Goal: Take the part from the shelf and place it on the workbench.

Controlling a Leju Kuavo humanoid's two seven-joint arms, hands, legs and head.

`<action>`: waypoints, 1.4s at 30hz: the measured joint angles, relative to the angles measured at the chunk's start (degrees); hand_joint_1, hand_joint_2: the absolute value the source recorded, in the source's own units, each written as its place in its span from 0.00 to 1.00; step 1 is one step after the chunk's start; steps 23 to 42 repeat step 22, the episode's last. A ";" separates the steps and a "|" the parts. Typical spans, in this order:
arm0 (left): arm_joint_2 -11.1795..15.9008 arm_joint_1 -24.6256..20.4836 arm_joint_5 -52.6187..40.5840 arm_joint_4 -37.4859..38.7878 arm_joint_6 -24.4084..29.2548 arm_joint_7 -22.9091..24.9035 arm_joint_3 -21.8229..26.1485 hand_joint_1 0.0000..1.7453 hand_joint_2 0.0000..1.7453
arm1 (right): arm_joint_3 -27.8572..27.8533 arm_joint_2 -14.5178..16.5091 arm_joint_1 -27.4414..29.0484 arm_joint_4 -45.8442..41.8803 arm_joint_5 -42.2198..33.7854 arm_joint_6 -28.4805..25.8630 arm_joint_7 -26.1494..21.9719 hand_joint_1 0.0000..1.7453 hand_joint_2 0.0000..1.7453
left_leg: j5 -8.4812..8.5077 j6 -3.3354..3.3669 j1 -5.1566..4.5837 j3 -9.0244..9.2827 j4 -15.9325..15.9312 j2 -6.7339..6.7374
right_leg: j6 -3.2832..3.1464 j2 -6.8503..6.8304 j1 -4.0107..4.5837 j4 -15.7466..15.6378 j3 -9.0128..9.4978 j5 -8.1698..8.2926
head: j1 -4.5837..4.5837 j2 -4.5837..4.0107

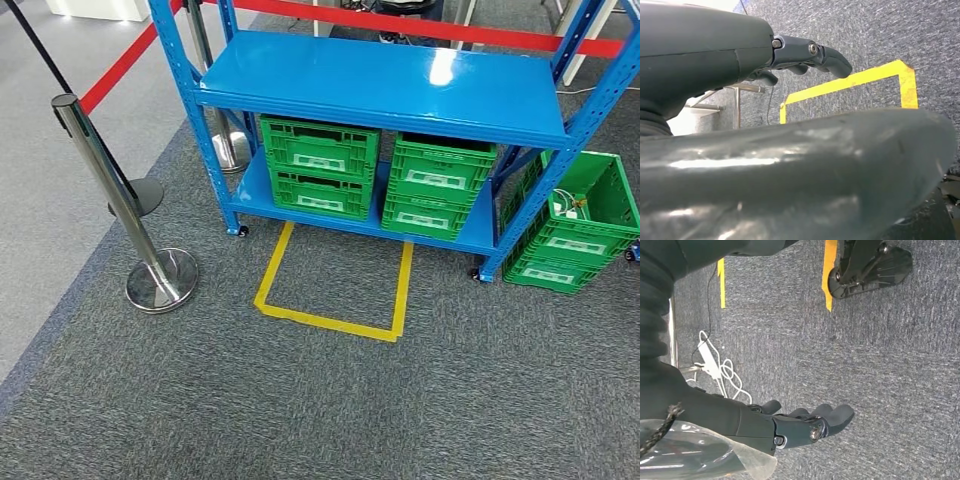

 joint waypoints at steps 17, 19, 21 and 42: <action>0.00 0.00 -0.01 0.00 0.01 0.00 0.02 0.00 0.00 | 0.00 0.00 0.00 0.00 0.01 -0.02 0.12 0.00 1.00 | 0.01 0.01 0.00 0.02 -0.02 0.00 | 0.00 0.00 0.00 0.00 0.02 0.00 | 0.01 0.00; 0.00 0.00 -0.05 0.00 0.00 0.00 0.02 0.00 0.00 | 0.00 0.00 0.00 0.00 0.03 -0.04 0.25 0.00 1.00 | 0.01 0.01 0.00 0.02 -0.02 0.00 | 0.00 0.00 0.00 0.00 0.02 0.00 | 0.01 0.00; 0.00 0.00 -0.09 0.00 0.00 0.00 0.02 0.00 0.00 | 0.00 0.00 0.00 0.00 0.08 -0.07 0.32 0.00 1.00 | 0.01 0.01 0.00 0.02 -0.02 0.00 | 0.00 0.00 0.00 0.00 0.02 0.00 | -0.01 0.00; 0.00 0.00 -0.09 0.00 0.00 0.00 0.02 0.00 0.00 | 0.00 0.00 0.00 0.00 0.09 -0.08 0.33 0.00 1.00 | 0.01 0.01 0.00 0.02 -0.02 0.00 | 0.00 0.00 0.00 0.00 0.02 0.00 | 0.00 0.00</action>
